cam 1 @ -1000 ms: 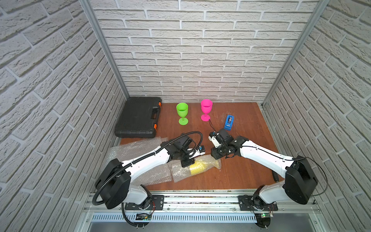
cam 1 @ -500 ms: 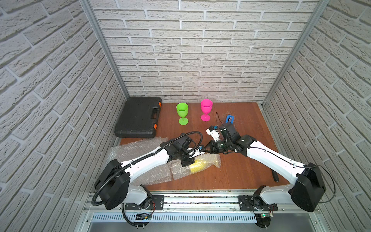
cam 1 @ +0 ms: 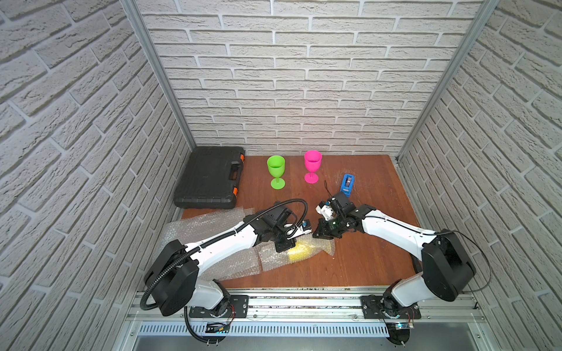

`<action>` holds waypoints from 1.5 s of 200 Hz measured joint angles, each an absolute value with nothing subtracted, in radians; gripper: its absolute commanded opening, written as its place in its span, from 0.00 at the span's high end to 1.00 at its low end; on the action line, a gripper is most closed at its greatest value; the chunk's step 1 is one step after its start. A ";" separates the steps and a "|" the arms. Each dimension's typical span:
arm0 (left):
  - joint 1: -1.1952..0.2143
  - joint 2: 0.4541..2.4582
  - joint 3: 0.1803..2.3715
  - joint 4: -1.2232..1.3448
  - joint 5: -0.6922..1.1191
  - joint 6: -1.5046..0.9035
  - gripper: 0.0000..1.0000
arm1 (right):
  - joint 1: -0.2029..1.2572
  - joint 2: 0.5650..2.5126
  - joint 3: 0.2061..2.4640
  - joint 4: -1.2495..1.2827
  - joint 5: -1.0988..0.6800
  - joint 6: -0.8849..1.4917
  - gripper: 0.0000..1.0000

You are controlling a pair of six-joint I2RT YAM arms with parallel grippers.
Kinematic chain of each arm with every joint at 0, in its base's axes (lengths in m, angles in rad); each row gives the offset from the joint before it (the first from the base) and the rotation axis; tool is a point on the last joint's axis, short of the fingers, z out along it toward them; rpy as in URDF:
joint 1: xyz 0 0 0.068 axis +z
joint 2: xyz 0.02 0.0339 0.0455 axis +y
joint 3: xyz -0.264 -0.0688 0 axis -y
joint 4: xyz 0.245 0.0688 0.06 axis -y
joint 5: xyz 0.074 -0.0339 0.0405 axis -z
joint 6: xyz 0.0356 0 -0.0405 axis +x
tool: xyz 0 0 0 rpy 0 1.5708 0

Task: Wrap wine glasses in bubble wrap
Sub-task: Stick the tape on the bubble wrap.

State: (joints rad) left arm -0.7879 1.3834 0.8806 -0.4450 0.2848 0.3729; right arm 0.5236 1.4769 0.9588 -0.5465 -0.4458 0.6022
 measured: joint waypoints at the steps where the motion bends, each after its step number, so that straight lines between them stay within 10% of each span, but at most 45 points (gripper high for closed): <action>1: -0.787 1.383 0.881 -0.445 0.285 0.373 0.99 | 0.523 1.473 0.958 -0.547 -0.445 0.602 0.97; 133: -0.738 1.400 0.881 -0.443 0.337 0.374 0.99 | 0.652 1.375 0.714 -0.137 -0.547 0.817 0.97; 210: -0.727 1.406 0.882 -0.445 0.355 0.374 1.00 | 0.669 1.211 0.641 -0.366 -0.366 0.786 0.76; 300: -0.718 1.413 0.891 -0.456 0.355 0.374 1.00 | 0.667 1.127 0.823 -0.566 -0.309 0.714 0.85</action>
